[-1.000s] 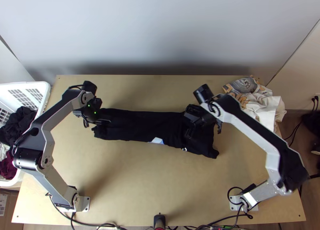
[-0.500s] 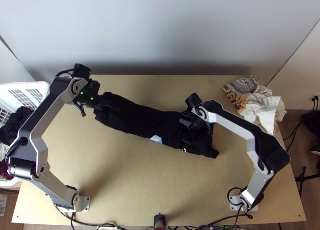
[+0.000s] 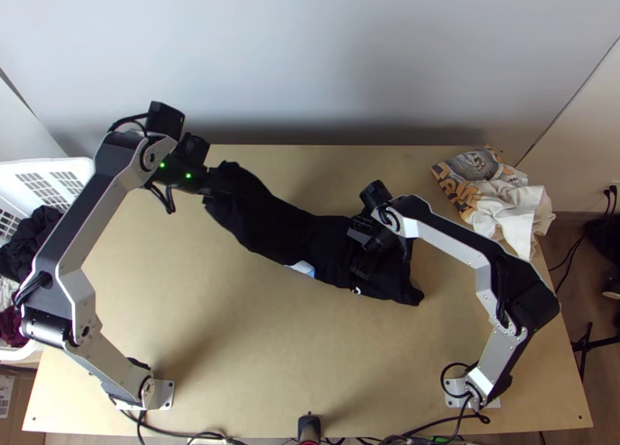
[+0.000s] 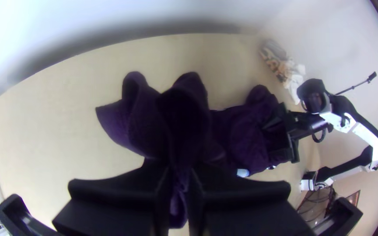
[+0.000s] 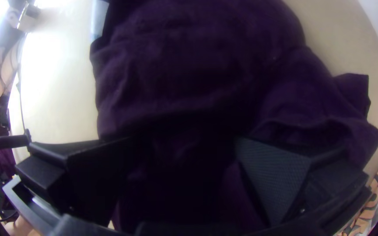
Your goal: Fold the t-shirt
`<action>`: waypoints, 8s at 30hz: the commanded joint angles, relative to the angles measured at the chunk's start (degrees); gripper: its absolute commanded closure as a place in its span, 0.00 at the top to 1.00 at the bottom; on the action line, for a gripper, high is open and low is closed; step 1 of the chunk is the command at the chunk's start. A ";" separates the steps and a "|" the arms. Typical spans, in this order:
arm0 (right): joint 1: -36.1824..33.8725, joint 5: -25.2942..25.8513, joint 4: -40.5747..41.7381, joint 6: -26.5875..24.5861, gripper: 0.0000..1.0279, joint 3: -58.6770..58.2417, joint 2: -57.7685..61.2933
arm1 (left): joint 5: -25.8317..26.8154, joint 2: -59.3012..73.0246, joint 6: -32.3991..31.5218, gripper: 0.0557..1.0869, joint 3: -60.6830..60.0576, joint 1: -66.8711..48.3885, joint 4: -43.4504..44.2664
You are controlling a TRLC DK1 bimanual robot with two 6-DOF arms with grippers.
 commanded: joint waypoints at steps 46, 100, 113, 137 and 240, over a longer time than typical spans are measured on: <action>-28.26 0.51 -12.80 2.49 0.96 5.92 -39.01 | 12.86 21.59 -1.62 0.03 28.57 -26.59 4.31; -16.92 2.62 -9.72 3.89 0.96 -3.84 -40.95 | 13.22 16.58 -1.01 0.94 20.39 -17.98 0.45; -0.05 2.53 0.47 3.19 0.96 12.68 -10.01 | 13.13 -1.88 -1.36 0.95 -1.14 -8.49 0.71; -7.08 2.35 2.23 3.01 0.96 -22.30 -31.72 | 12.16 -6.27 -0.30 0.94 -7.29 -3.30 -1.05; -5.14 26.09 27.81 -3.14 0.03 -8.50 -30.93 | 9.17 -11.19 0.49 0.94 -13.36 -1.81 -0.96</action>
